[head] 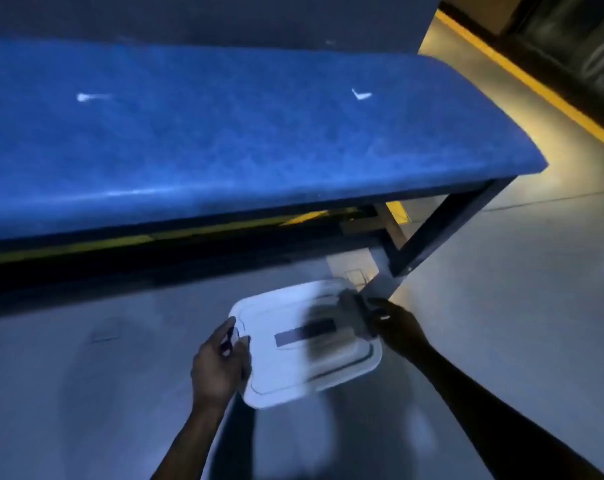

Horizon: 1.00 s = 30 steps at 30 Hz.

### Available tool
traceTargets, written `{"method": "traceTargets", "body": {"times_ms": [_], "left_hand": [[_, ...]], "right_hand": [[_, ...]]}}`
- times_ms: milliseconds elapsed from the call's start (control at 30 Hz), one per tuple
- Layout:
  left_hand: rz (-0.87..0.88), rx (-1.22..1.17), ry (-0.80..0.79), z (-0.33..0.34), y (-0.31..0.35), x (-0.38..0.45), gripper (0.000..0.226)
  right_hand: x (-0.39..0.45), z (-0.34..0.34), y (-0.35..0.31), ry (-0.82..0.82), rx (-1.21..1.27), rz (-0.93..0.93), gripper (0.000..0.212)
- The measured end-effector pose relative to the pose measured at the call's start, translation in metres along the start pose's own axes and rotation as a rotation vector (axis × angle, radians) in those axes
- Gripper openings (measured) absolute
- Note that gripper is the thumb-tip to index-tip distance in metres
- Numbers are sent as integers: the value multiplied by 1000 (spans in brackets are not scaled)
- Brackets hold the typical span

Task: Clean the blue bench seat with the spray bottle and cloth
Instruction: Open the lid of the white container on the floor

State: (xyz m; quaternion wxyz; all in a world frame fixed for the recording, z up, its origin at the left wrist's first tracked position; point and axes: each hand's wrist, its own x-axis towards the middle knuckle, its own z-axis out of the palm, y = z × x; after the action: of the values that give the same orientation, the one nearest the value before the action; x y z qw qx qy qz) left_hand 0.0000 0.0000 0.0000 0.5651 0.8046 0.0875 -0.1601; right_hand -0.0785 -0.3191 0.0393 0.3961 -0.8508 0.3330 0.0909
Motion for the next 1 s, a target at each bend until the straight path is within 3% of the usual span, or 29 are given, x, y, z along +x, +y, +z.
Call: {"method": "traceTargets", "body": {"times_ms": [133,233,333,467,633,800,900,967,1000], "left_hand": [[3,-71,55,3,-11,8,59],[6,-87,23,2,-17,11,43],[-17,-75,-8,-3,-11,16,46],[-25,-38,-60,-9,-8,18,54],[32,43,-111,-10,-11,22,55],[125,102,-213,-22,-20,26,42],[14,68,-251,-29,-32,31,39],[61,186,-125,-28,-31,31,47],[189,293,-39,-26,-21,27,49]], "right_hand": [[16,5,0,71,-19,-47,24],[20,7,12,63,-40,-79,25],[26,3,14,14,-31,-72,21],[32,-3,16,-48,157,1,15],[43,0,28,-58,133,123,11],[38,-9,1,97,-173,-89,21],[42,-8,-9,124,-165,-126,23],[40,-8,-13,112,-128,-98,23],[39,-8,-13,121,-130,-115,22]]}}
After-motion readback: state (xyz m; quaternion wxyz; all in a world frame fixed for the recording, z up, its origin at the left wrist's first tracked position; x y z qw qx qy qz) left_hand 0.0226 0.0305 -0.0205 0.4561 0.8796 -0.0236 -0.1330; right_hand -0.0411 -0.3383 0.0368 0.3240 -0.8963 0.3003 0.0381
